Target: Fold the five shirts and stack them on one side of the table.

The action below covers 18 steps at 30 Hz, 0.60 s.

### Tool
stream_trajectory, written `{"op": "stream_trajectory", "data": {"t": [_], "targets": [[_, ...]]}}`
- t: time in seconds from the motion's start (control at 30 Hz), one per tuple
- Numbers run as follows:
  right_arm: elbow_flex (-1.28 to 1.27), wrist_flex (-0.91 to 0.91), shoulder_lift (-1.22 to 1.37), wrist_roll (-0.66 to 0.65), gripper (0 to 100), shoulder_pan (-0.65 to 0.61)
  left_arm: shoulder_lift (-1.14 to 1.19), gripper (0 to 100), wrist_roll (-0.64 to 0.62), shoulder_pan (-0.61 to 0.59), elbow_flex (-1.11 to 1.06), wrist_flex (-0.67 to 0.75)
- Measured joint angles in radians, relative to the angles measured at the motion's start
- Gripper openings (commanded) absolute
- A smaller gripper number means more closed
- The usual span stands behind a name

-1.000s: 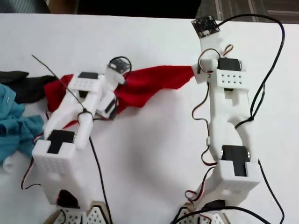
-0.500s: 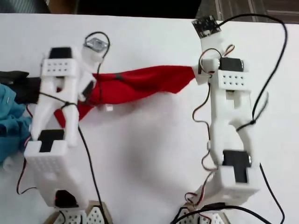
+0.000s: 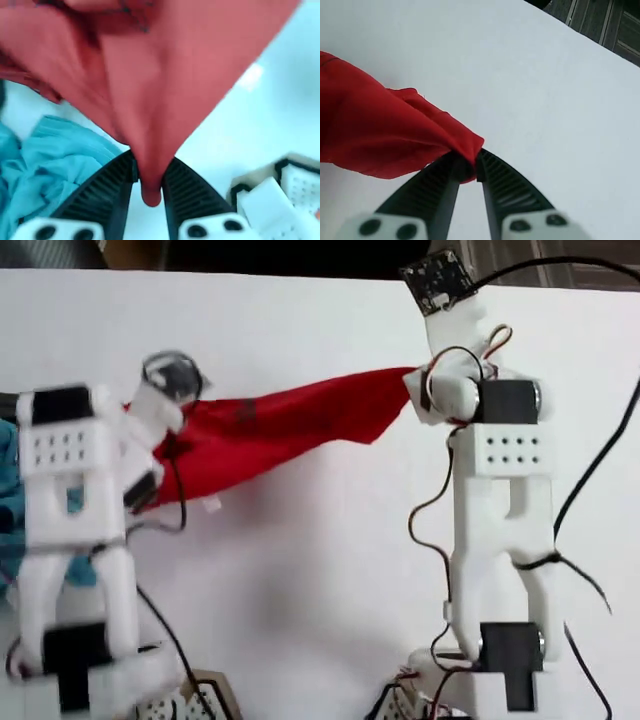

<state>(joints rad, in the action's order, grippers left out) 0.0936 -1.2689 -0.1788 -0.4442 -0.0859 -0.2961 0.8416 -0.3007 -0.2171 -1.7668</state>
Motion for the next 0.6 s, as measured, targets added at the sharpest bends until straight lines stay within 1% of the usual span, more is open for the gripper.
{"op": "stream_trajectory", "data": {"t": [0.1,0.2,0.27,0.33,0.43,0.53,0.6], "targets": [[0.000,-0.003,-0.034,0.000,2.0,-0.003,-0.121,2,0.044,0.000,-0.075,0.000],[0.000,-0.003,-0.044,0.000,2.0,-0.003,-0.133,2,0.055,0.000,-0.087,0.002],[-0.012,0.002,-0.044,0.000,2.0,-0.003,-0.098,2,0.055,0.000,-0.089,0.025],[-0.035,0.026,-0.043,0.000,2.0,-0.003,-0.014,2,0.055,0.006,-0.089,0.063],[-0.068,0.089,0.005,-0.003,2.0,-0.003,0.169,2,0.051,0.049,-0.068,0.143],[-0.078,0.141,0.084,-0.003,2.0,-0.002,0.400,2,-0.002,0.074,0.078,0.212],[-0.078,0.163,0.140,-0.003,2.0,-0.002,0.565,2,-0.040,0.074,0.241,0.224]]}}
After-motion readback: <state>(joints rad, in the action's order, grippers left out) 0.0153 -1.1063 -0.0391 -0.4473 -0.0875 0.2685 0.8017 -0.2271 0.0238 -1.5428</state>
